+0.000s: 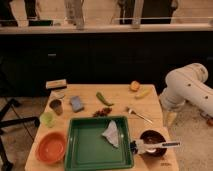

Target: Place sponge in red bowl

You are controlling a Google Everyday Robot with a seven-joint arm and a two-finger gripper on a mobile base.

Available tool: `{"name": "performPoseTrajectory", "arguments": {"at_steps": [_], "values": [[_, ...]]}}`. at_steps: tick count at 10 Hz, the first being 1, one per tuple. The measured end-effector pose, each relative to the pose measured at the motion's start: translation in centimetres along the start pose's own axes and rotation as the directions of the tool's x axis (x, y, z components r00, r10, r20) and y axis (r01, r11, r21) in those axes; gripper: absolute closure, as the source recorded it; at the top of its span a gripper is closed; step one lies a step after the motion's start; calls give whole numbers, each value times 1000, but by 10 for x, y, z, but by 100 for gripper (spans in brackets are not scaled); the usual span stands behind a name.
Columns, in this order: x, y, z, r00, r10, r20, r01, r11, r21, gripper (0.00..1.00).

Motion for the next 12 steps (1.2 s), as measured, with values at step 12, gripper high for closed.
{"name": "performPoseTrajectory", "arguments": {"at_steps": [12], "values": [[-50,-4,-21,986,75,146,-78,997,15,20]]}}
